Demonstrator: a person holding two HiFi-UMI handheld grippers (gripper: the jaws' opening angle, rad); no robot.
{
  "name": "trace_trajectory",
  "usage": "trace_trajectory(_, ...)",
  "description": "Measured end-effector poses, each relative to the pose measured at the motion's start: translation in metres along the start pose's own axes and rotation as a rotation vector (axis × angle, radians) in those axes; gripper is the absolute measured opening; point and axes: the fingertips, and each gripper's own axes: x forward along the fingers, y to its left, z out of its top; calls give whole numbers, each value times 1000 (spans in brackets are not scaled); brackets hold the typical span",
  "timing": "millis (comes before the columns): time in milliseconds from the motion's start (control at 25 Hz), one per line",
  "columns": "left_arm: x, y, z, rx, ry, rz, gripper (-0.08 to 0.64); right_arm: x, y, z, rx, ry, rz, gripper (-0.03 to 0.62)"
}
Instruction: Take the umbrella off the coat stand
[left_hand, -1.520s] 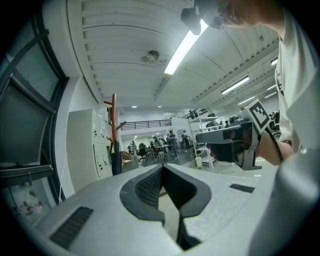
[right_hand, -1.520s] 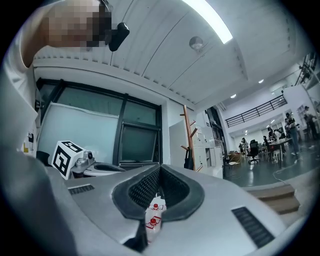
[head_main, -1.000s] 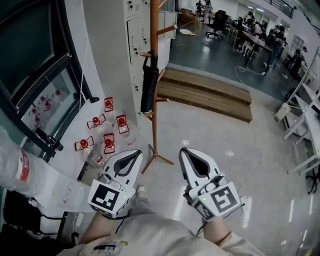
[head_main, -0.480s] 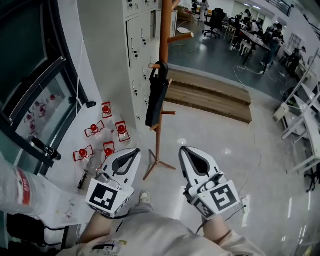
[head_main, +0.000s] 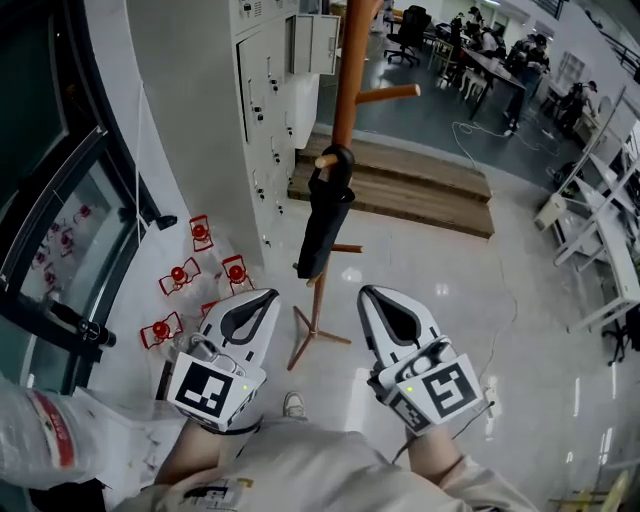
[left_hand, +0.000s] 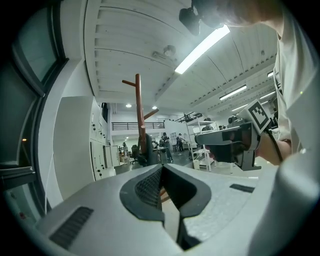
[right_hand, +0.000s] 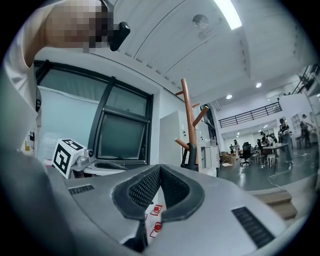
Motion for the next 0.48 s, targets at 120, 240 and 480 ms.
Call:
trace_trajectory(120,9,19,-5,7,3,-10,8,17,-7,-1,-5,-4,-25,8)
trace_trajectory(240,17,34,-11,15,8,-25,8,34,-8,-5,-1,-1,-37,8)
trace_trajectory(480,27,46,-14,-3,-9,-49,8,55,-11,-6,-9,8,-47,8)
